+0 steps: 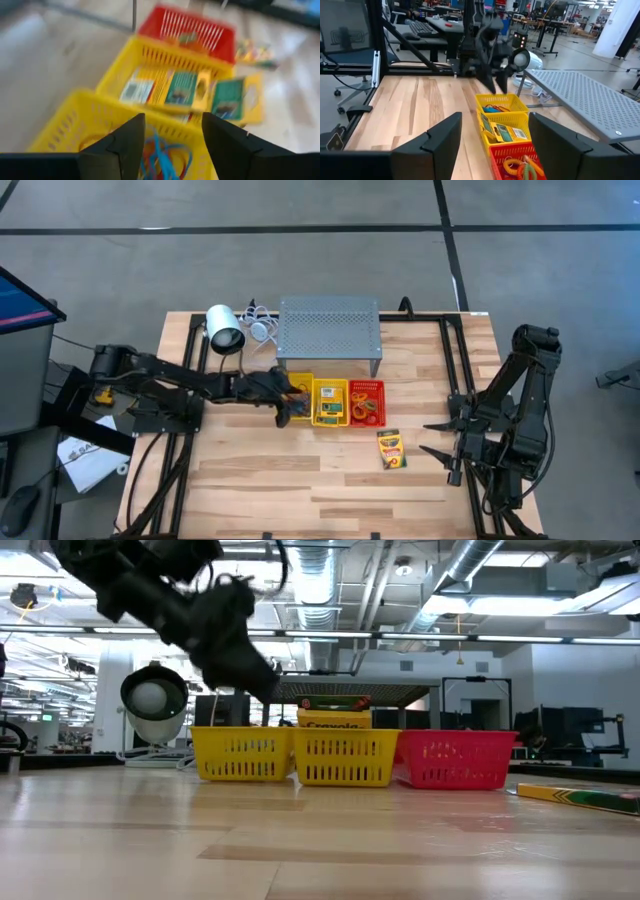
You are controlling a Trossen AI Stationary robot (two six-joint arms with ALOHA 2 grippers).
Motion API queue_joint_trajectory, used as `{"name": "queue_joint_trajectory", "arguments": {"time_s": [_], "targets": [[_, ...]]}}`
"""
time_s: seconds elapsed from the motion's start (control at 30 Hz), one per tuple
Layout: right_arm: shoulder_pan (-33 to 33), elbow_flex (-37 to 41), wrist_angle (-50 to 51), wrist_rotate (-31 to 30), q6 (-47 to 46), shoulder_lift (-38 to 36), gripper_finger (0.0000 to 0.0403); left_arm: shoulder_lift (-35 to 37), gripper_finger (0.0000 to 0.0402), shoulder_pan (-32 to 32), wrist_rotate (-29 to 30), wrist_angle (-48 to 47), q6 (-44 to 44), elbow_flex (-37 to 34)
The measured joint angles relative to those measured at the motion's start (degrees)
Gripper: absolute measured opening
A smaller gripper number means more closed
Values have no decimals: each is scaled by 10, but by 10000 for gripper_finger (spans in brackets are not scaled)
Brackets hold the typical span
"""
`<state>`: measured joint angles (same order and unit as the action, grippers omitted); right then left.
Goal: Pick & Place Office Desk Supplies
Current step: Put the crayon box into the right yellow basket
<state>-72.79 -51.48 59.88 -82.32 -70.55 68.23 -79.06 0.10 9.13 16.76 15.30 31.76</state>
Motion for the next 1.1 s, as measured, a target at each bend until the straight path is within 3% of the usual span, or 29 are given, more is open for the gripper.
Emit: {"name": "queue_joint_trajectory", "arguments": {"time_s": [0.2, 0.4, 0.67, 0.93, 1.1], "targets": [[0, 0, -4, 0, 0, 0, 226, 87, 194, -3, -35, 9, -15, 0], [22, 13, -7, 16, 0, 0, 226, 122, 191, -39, -50, 54, -76, 1], [102, 54, -39, 105, -49, 0, 226, 79, 188, -68, -49, 146, -183, 1], [162, 97, -193, 205, -10, 0, 226, 11, 186, -68, -51, 161, -214, 9], [192, 122, -301, 275, 31, 0, 226, -22, 186, -68, -102, 163, -215, 35]]}}
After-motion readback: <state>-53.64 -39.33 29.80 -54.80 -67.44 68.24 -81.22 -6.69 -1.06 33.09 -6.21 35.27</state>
